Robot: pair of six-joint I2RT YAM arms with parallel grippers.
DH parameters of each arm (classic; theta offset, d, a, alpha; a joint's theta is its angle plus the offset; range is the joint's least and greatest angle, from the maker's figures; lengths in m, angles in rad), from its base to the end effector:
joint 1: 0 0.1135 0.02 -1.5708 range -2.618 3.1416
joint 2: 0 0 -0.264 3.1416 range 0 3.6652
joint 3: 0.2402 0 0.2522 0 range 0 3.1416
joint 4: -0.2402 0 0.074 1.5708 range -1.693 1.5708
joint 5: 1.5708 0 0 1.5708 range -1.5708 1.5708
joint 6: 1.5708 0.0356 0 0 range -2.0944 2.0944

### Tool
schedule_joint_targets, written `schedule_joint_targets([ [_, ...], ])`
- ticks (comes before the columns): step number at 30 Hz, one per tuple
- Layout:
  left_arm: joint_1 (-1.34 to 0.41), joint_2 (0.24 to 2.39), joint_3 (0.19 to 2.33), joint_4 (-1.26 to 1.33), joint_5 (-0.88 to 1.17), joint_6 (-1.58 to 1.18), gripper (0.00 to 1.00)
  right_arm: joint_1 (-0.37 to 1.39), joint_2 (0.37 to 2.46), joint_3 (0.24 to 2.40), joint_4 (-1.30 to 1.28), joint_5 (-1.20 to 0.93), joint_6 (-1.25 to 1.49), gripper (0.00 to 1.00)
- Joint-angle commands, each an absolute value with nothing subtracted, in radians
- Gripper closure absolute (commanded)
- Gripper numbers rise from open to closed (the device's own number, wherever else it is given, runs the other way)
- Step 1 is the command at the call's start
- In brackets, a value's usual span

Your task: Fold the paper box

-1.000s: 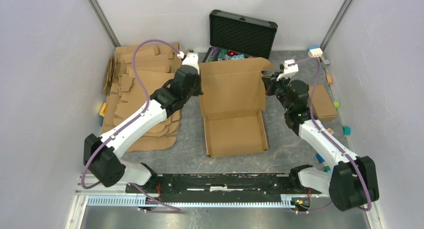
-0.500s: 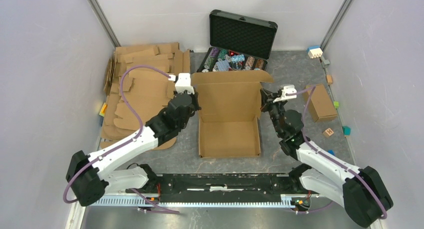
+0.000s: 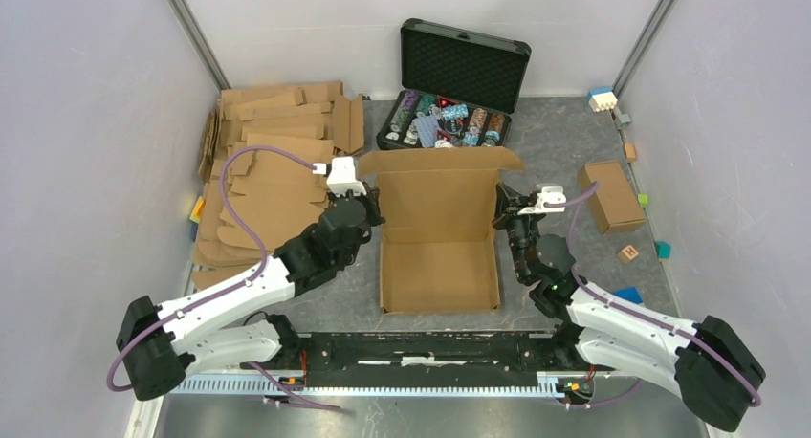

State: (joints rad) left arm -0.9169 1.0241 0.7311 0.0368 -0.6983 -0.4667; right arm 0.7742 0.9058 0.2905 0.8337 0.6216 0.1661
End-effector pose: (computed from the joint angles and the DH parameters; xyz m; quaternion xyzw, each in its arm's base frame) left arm 0.1596 -0.1707 0.3000 -0.0377 0.7718 -0.1577 0.6149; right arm 0.1520 0.1196 0.2512 0.0492 0.6399 0.1658 0.7487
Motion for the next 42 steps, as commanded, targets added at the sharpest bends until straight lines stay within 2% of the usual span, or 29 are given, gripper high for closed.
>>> schedule_joint_targets([
  [1,-0.968,1.043,0.789,0.019,-0.719,-0.658,0.98,0.873,0.917,0.310,0.888,0.712,0.167,1.00],
  [9,-1.021,1.044,0.761,0.057,-0.828,-0.613,0.98,0.959,0.959,0.278,1.023,0.906,0.065,1.00],
  [17,-1.025,1.008,0.702,0.120,-0.765,-0.596,0.98,0.958,0.967,0.237,1.087,0.886,0.045,1.00],
  [31,-1.047,0.907,0.571,0.121,-0.721,-0.725,0.98,0.969,0.855,0.181,0.902,0.826,0.177,1.00],
  [42,-1.108,0.919,0.585,0.026,-0.730,-0.771,0.93,1.000,0.804,0.194,0.746,0.775,0.273,1.00],
])
